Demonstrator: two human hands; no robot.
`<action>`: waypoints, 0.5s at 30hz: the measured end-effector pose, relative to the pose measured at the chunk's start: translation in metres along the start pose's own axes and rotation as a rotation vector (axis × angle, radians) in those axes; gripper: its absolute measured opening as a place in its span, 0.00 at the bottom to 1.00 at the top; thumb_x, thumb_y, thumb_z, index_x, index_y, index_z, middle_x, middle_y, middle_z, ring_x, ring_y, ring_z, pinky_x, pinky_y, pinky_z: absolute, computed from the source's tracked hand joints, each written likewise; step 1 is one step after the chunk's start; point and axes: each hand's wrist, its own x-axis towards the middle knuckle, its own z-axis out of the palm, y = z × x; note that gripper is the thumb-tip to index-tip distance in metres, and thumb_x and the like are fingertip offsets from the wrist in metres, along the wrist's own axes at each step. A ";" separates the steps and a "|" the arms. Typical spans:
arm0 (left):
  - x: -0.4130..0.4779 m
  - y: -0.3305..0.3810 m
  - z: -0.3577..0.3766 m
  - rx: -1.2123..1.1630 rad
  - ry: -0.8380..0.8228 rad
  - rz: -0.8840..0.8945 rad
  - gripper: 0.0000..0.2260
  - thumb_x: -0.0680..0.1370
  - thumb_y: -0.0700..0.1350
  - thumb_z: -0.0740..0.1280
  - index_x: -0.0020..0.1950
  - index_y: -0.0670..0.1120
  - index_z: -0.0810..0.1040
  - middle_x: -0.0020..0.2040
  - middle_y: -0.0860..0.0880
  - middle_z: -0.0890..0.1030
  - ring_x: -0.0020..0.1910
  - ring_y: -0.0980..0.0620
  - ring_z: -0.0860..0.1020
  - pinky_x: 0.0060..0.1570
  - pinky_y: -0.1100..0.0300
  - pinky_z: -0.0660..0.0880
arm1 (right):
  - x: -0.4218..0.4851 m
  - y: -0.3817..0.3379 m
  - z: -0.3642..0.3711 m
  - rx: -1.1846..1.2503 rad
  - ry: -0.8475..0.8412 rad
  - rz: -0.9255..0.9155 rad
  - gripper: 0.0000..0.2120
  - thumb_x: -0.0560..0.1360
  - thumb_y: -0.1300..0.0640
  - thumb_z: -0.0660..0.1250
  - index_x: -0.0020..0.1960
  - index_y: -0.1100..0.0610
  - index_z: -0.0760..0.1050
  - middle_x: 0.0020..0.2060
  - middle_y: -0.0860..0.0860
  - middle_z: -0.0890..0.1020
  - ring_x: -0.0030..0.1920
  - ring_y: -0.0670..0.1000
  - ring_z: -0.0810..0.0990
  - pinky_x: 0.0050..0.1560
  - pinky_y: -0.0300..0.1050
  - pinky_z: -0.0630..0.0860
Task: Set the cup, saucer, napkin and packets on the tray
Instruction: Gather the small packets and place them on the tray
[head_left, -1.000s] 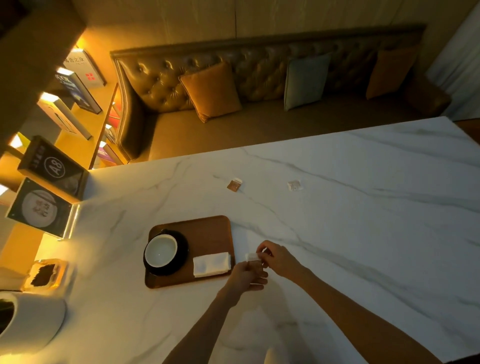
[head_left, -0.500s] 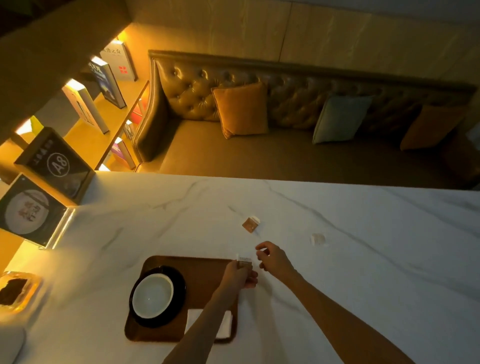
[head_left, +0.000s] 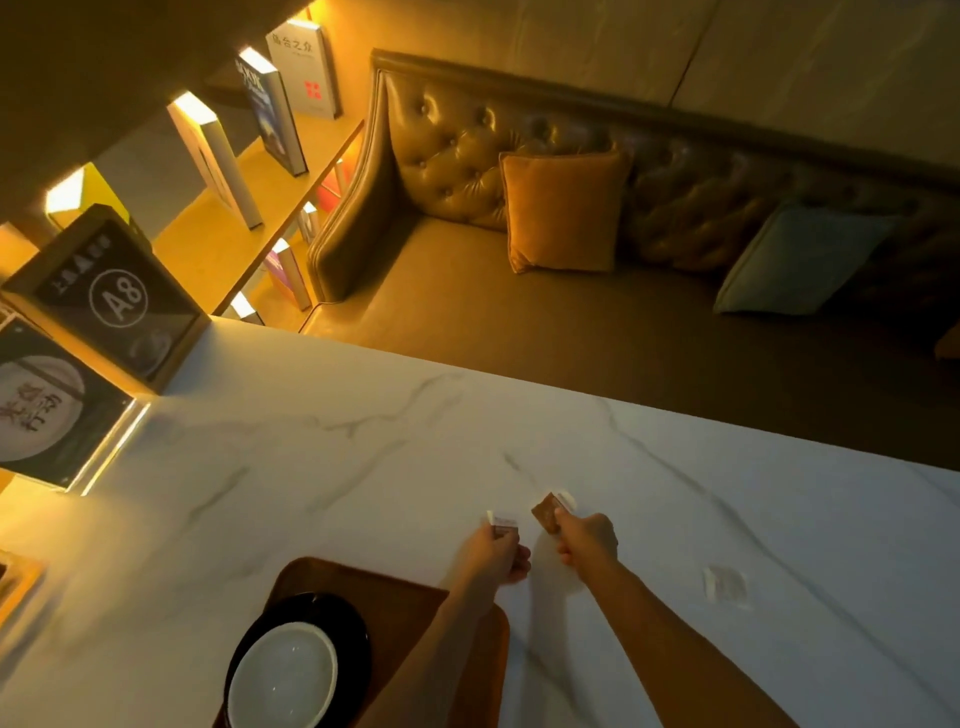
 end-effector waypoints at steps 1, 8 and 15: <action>0.005 0.000 -0.001 0.012 -0.009 0.001 0.04 0.81 0.40 0.60 0.52 0.41 0.73 0.45 0.40 0.81 0.39 0.48 0.80 0.43 0.55 0.81 | 0.004 -0.001 0.003 -0.005 0.005 0.007 0.18 0.75 0.51 0.67 0.52 0.67 0.80 0.44 0.62 0.85 0.42 0.60 0.85 0.45 0.52 0.81; 0.012 0.003 0.003 0.060 -0.007 -0.047 0.07 0.81 0.37 0.58 0.57 0.37 0.72 0.46 0.38 0.80 0.36 0.48 0.79 0.39 0.57 0.78 | 0.006 0.005 -0.005 0.297 -0.101 0.094 0.08 0.74 0.62 0.68 0.49 0.67 0.79 0.34 0.60 0.79 0.29 0.53 0.75 0.33 0.49 0.74; 0.002 0.003 -0.006 -0.090 -0.095 -0.019 0.18 0.84 0.47 0.52 0.43 0.39 0.74 0.39 0.40 0.78 0.35 0.45 0.76 0.37 0.56 0.73 | -0.016 0.023 -0.018 0.232 -0.235 -0.167 0.05 0.76 0.60 0.66 0.48 0.62 0.77 0.37 0.56 0.83 0.35 0.51 0.81 0.37 0.42 0.81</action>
